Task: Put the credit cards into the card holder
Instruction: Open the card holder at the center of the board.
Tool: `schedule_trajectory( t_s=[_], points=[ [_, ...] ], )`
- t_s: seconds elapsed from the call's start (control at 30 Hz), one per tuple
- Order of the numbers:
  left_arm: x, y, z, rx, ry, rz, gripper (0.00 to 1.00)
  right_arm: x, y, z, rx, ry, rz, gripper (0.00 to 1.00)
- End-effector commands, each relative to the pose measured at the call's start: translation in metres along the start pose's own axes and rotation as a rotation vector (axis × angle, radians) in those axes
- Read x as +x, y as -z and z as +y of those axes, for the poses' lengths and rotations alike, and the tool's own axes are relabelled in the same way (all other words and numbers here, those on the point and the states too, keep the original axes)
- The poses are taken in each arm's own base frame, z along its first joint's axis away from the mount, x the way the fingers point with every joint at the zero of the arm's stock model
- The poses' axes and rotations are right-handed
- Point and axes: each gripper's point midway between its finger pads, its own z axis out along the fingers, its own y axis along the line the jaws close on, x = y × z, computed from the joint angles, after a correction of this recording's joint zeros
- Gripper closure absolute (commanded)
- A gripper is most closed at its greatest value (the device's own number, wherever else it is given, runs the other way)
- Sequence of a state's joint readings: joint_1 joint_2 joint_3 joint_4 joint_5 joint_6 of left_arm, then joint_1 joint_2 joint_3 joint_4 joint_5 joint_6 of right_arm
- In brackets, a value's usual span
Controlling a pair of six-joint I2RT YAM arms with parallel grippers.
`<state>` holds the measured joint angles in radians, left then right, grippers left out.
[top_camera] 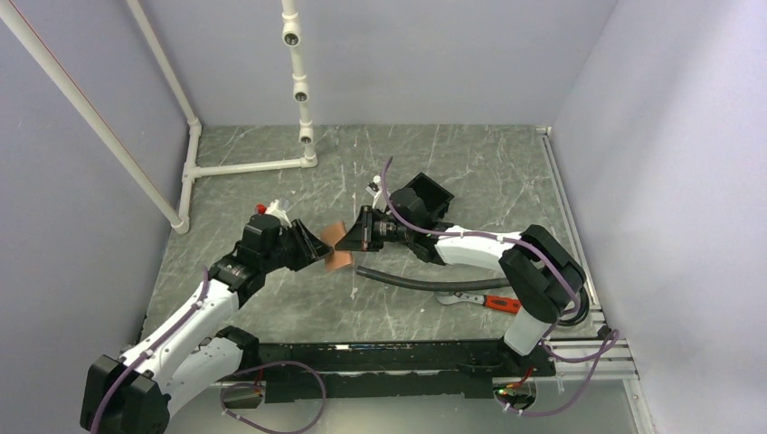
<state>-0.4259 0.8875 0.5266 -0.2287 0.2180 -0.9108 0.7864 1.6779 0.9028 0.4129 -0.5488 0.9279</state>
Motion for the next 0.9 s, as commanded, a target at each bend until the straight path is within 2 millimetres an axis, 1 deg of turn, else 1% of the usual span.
schedule_trajectory(
  t_s=[0.0, 0.07, 0.13, 0.2, 0.23, 0.33, 0.4, 0.43, 0.5, 0.63, 0.67, 0.7, 0.77, 0.8, 0.83, 0.87],
  points=[
    [0.012, 0.001, 0.032, -0.142, -0.004, 0.038, 0.64, -0.033, 0.019, 0.084, -0.249, 0.160, -0.110, 1.00],
    [0.007, 0.004, 0.036, -0.161, 0.007, 0.016, 0.73, -0.030, 0.020, 0.085, -0.237, 0.179, -0.105, 1.00],
    [0.002, 0.007, 0.039, -0.179, 0.016, -0.007, 0.84, -0.027, 0.022, 0.083, -0.221, 0.199, -0.103, 1.00],
    [-0.003, 0.012, 0.044, -0.210, 0.017, -0.023, 0.97, -0.023, 0.021, 0.077, -0.204, 0.202, -0.090, 1.00],
    [-0.006, 0.017, 0.046, -0.233, 0.019, -0.033, 1.00, -0.021, 0.019, 0.071, -0.190, 0.198, -0.083, 1.00],
    [-0.005, 0.035, 0.060, -0.333, 0.050, -0.047, 1.00, -0.015, 0.005, 0.048, -0.132, 0.202, -0.038, 1.00],
    [-0.001, 0.049, 0.065, -0.361, 0.074, -0.064, 1.00, -0.005, -0.008, 0.035, -0.128, 0.200, 0.037, 1.00],
    [0.000, 0.053, 0.063, -0.339, 0.080, -0.074, 1.00, 0.003, -0.014, 0.030, -0.132, 0.195, 0.081, 1.00],
    [0.007, 0.056, 0.058, -0.297, 0.102, -0.065, 1.00, 0.011, -0.026, 0.016, -0.108, 0.190, 0.131, 1.00],
    [0.014, 0.062, 0.053, -0.258, 0.108, -0.044, 1.00, 0.014, -0.036, -0.009, -0.024, 0.220, 0.155, 0.99],
    [0.014, 0.064, 0.053, -0.255, 0.102, -0.046, 1.00, 0.015, -0.041, -0.016, 0.004, 0.231, 0.185, 0.90],
    [0.014, 0.065, 0.053, -0.254, 0.096, -0.048, 1.00, 0.017, -0.044, -0.027, 0.049, 0.232, 0.219, 0.80],
    [0.012, 0.065, 0.045, -0.217, 0.078, -0.049, 1.00, 0.018, -0.046, -0.051, 0.164, 0.271, 0.247, 0.58],
    [0.012, 0.065, 0.040, -0.189, 0.070, -0.046, 1.00, 0.017, -0.043, -0.058, 0.216, 0.297, 0.248, 0.49],
    [0.010, 0.064, 0.032, -0.155, 0.059, -0.042, 1.00, 0.015, -0.040, -0.063, 0.258, 0.329, 0.237, 0.38],
    [0.009, 0.064, 0.023, -0.118, 0.047, -0.038, 1.00, 0.016, -0.038, -0.064, 0.289, 0.361, 0.234, 0.29]
  ],
)
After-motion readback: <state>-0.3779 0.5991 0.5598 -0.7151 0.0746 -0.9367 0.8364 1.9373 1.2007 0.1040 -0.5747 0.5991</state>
